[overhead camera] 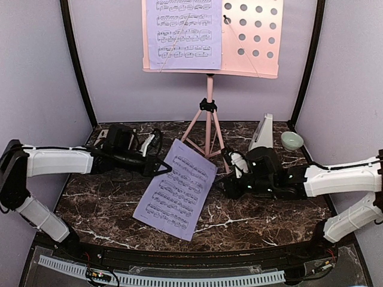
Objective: Set up the instrument practice props
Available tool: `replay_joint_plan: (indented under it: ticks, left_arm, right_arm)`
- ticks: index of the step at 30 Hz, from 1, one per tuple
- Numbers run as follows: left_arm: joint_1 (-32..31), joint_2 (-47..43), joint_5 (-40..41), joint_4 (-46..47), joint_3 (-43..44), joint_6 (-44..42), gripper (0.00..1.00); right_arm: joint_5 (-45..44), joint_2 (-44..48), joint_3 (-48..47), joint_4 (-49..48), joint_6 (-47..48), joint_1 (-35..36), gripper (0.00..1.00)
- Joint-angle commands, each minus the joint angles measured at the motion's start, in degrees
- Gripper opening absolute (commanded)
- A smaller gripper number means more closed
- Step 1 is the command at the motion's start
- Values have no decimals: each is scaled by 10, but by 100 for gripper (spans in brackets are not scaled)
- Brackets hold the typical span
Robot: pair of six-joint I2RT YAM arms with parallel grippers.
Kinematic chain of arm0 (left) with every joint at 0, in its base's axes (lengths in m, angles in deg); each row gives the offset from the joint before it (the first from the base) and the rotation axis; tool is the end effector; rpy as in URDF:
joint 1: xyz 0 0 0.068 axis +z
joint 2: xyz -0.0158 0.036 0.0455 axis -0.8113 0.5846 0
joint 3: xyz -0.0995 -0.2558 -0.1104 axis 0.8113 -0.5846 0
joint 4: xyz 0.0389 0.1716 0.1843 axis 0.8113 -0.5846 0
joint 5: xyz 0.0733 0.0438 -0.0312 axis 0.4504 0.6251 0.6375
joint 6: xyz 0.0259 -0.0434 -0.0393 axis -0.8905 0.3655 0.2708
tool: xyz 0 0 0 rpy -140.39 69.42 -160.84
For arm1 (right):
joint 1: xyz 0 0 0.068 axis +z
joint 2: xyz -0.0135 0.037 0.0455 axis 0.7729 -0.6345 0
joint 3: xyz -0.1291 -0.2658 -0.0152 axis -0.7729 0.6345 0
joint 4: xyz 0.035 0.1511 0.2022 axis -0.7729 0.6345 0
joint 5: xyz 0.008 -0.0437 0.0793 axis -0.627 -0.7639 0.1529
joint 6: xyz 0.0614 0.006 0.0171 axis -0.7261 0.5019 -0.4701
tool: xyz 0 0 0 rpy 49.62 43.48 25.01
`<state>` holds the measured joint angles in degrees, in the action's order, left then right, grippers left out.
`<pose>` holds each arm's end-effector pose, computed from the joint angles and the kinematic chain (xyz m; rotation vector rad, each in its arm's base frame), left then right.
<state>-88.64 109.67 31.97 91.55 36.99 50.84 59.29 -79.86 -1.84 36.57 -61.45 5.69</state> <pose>0.2521 -0.2093 0.2418 0.7660 2.0972 -1.1941 0.1594 0.2354 0.2317 -0.6723 2.1413 0.7130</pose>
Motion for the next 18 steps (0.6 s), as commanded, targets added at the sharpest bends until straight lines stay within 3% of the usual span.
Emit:
replay_joint_plan:
  ticks: [1,5,9,18]
  left_arm:
    - [-5,-126,10,18,-9,-88,0]
    - [-5,-209,14,-23,33,-134,0]
    - [-25,-236,9,-75,115,-168,0]
    - [-35,-171,20,-126,372,-147,0]
  right_arm:
    - [-23,99,7,-8,-5,3,47]
    - [-41,160,-28,33,13,2,54]
    - [-51,184,-88,84,44,1,55]
    - [-105,169,-290,172,78,1,54]
